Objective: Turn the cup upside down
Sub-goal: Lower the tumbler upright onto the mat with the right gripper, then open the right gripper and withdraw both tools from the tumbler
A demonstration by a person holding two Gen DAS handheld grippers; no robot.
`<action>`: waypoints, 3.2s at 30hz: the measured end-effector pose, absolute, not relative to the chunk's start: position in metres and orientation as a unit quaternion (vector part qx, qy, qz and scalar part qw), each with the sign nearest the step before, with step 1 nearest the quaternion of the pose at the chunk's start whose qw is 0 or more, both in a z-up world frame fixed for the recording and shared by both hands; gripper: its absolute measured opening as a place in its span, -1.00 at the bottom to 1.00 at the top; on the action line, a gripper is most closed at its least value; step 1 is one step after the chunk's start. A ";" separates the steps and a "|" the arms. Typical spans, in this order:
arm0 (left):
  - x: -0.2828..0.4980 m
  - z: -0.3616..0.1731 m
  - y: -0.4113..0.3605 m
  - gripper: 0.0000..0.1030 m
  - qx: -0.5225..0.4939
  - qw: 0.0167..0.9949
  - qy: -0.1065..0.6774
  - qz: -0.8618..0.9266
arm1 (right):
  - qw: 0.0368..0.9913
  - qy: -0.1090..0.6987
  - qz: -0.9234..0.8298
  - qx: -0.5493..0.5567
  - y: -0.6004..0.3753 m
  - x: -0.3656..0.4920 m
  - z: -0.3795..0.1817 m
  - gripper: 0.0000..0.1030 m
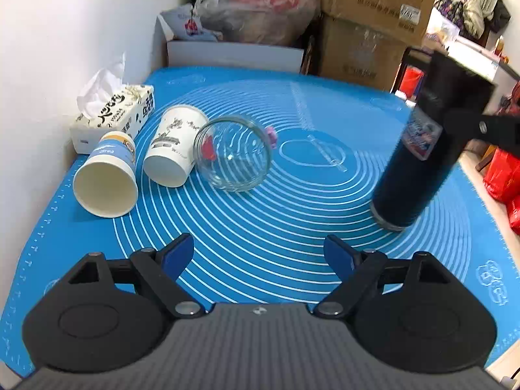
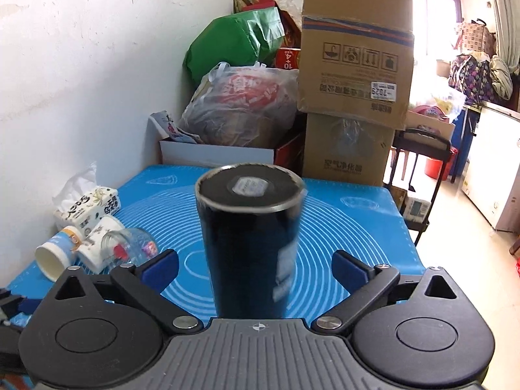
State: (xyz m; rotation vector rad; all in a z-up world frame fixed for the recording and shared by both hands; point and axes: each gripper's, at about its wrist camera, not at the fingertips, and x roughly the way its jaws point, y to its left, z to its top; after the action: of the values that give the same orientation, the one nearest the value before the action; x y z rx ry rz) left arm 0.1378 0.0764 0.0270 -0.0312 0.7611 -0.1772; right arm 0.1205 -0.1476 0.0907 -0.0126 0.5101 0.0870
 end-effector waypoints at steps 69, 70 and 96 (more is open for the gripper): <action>-0.016 0.007 0.033 0.68 0.011 0.956 0.279 -0.089 | 0.969 0.242 0.023 0.043 -0.172 -0.068 0.016 1.00; -0.016 0.007 0.033 0.68 0.011 0.956 0.279 -0.089 | 0.969 0.242 0.023 0.043 -0.172 -0.068 0.016 1.00; -0.016 0.008 0.032 0.68 0.014 0.957 0.279 -0.083 | 0.968 0.244 0.023 0.053 -0.176 -0.066 0.015 1.00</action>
State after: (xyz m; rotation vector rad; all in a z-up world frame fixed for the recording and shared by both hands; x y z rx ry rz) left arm -0.0156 0.0322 0.0076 0.0281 0.5664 -0.1693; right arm -0.0662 -0.1760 0.0147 0.1074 0.4936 0.0469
